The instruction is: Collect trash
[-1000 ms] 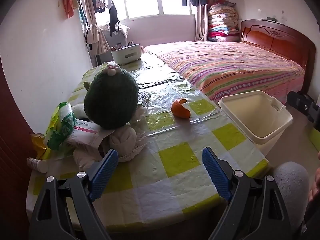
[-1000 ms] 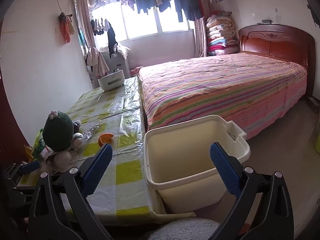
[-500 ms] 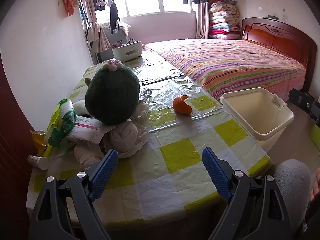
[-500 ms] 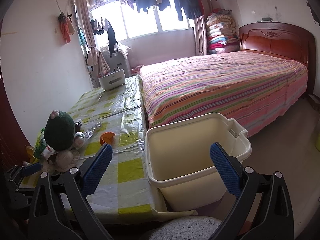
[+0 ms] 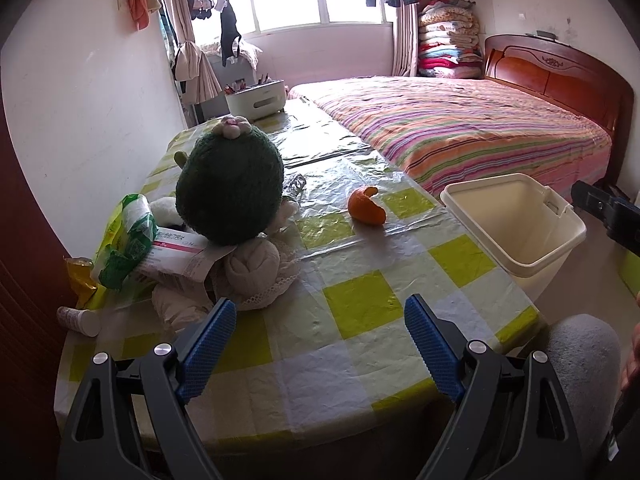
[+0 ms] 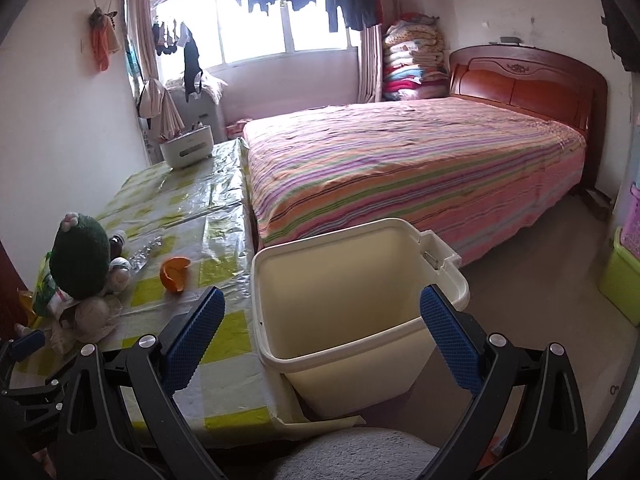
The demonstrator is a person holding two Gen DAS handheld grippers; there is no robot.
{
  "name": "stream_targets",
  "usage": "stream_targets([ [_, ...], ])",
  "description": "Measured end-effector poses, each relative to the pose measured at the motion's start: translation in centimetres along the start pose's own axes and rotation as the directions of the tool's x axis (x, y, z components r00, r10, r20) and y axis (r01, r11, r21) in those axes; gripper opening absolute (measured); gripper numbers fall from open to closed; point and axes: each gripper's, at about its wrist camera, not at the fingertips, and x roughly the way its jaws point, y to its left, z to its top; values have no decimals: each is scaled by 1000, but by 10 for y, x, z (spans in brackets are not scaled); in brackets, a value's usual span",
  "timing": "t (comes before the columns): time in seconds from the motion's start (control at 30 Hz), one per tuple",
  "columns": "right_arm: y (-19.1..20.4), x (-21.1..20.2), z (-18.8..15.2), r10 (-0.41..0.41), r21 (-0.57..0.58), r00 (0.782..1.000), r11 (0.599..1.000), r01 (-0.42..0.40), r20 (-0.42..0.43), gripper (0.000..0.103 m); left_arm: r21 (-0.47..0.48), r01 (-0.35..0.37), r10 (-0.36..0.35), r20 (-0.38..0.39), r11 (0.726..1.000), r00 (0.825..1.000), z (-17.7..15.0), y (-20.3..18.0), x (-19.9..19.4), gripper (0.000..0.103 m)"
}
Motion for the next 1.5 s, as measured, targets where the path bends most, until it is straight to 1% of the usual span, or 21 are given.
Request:
stream_targets([
  [0.57, 2, 4, -4, 8, 0, 999, 1000, -8, -33, 97, 6, -11, 11, -8, 1000, 1000, -2, -3, -3, 84],
  [0.83, 5, 3, -6, 29, 1, 999, 1000, -29, -38, 97, 2, -38, 38, -13, 999, 999, -3, 1, -6, 84],
  [1.5, 9, 4, -3, 53, -6, 998, 999, -53, -39, 97, -1, -46, 46, -15, 999, 999, -1, 4, -7, 84],
])
